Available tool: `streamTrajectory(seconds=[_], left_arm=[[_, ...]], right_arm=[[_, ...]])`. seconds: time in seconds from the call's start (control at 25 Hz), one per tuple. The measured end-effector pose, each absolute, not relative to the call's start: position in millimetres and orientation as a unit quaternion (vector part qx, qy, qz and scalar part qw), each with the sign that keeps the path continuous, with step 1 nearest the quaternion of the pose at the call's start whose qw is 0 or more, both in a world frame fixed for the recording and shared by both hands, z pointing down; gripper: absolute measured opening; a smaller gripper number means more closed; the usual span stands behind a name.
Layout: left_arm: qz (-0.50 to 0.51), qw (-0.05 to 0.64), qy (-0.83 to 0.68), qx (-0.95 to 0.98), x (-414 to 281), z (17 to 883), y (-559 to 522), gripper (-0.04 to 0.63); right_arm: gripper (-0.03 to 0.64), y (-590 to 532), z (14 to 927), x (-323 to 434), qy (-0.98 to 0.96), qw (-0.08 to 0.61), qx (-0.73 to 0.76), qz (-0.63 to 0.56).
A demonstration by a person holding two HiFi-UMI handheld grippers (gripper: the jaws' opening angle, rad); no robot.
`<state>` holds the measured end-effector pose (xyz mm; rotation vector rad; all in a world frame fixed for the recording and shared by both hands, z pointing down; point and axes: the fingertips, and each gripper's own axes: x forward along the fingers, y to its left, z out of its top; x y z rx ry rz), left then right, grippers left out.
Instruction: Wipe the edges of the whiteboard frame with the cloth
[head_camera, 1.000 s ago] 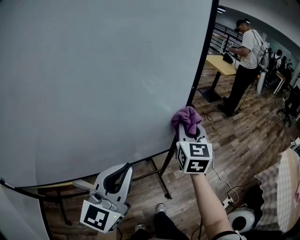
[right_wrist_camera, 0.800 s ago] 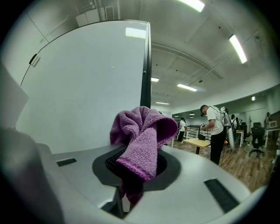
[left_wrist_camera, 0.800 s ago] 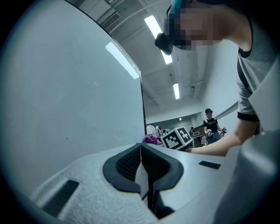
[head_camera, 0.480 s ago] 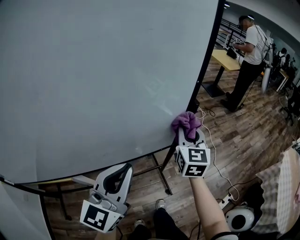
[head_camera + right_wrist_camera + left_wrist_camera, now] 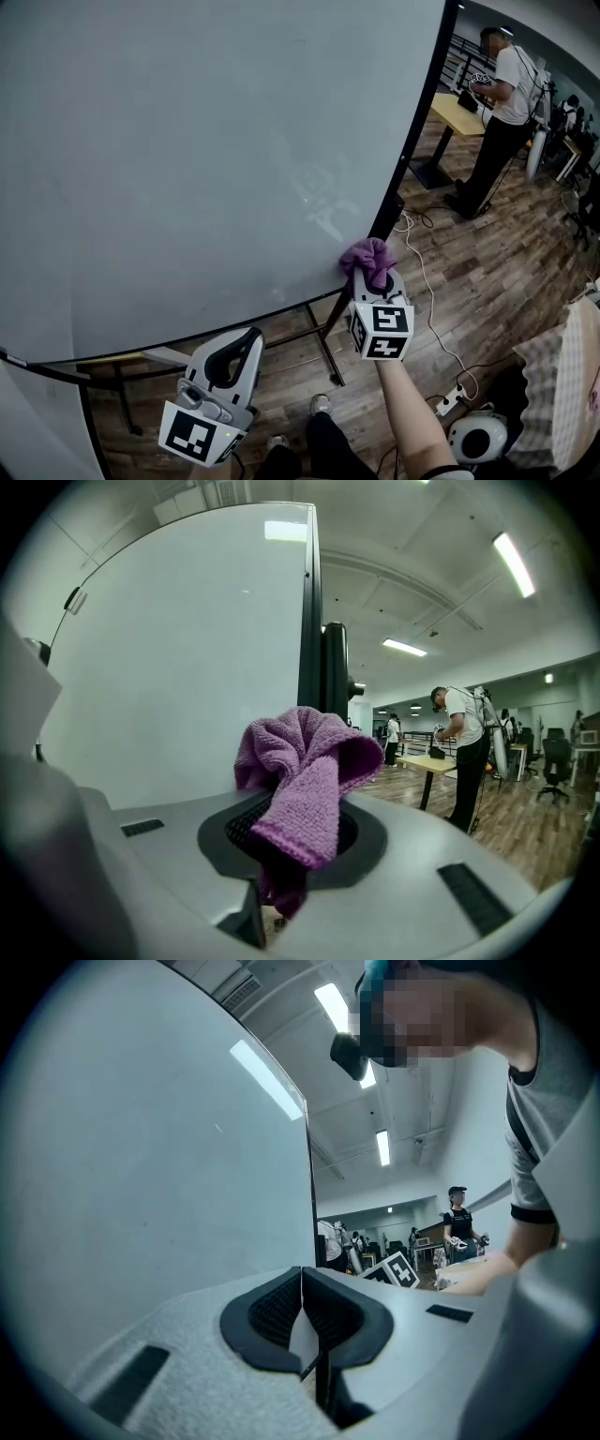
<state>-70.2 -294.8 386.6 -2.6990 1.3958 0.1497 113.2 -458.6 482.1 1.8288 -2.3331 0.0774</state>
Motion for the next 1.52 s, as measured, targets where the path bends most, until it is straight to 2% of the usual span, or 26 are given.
streamTrajectory(seconds=[0.76, 1.2, 1.52], left_arm=[[0.032, 0.013, 0.459, -0.888, -61.0, 413.9, -303.4, 0.021], [0.022, 0.009, 0.466, -0.885, -58.6, 421.1, -308.5, 0.02], [0.019, 0.019, 0.476, -0.879, -61.6, 423.2, -318.9, 0.02]], right_arm=[[0.063, -458.7, 565.2, 116.1, -0.786, 0.133, 0.601, 0.061], [0.063, -457.4, 623.9, 119.4, -0.78, 0.17, 0.589, 0.123], [0.063, -459.5, 634.8, 118.3, -0.782, 0.175, 0.587, 0.113]])
